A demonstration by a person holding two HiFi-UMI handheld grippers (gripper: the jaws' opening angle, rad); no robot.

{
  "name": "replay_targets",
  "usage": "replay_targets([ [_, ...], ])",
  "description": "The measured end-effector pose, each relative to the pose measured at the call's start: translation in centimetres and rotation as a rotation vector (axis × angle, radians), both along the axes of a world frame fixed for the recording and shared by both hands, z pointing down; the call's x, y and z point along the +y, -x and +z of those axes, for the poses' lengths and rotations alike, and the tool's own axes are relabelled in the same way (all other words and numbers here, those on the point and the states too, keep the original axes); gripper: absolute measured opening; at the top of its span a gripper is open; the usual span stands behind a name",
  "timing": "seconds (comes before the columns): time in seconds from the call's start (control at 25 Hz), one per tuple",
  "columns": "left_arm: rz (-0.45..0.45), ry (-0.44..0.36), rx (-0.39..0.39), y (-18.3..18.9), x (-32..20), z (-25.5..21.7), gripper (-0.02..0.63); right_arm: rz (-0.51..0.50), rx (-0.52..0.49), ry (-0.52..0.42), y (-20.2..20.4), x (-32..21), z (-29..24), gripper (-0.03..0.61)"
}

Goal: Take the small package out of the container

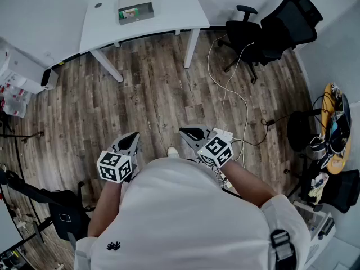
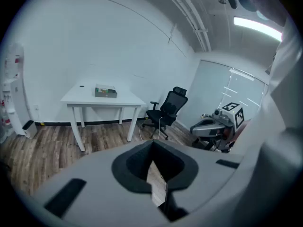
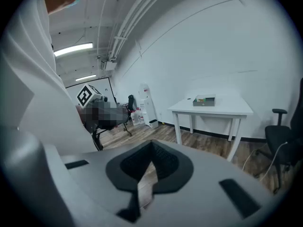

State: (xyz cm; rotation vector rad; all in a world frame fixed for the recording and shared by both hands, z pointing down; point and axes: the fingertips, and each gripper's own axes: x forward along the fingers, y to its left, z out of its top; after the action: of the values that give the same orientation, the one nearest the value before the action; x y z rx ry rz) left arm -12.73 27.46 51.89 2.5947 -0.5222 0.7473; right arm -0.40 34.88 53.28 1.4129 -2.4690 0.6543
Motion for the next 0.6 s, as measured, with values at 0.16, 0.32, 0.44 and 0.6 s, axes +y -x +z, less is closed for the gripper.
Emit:
replay_targets([
  [0.16, 0.029, -0.031, -0.005, -2.4, -0.9, -0.4, 0.006, 0.027, -0.001, -0.009, -2.0, -0.7, 0.2, 0.006],
  [0.32, 0.032, -0.039, -0.020, -3.3, -1.2, -0.6, 0.006, 0.030, -0.008, -0.001, -3.0, -0.8, 0.5, 0.006],
  [0.44, 0.031, -0.055, -0.042, -3.1, -1.4, -0.7, 0.006, 0.023, -0.016, 0.007, -3.3, -1.0, 0.9, 0.006],
  [0.6, -0.002, -0.041, -0.032, -2.8, -2.2, -0.7, 0.006, 0.014, -0.034, 0.028, -3.4, -1.6, 1.5, 0.006],
])
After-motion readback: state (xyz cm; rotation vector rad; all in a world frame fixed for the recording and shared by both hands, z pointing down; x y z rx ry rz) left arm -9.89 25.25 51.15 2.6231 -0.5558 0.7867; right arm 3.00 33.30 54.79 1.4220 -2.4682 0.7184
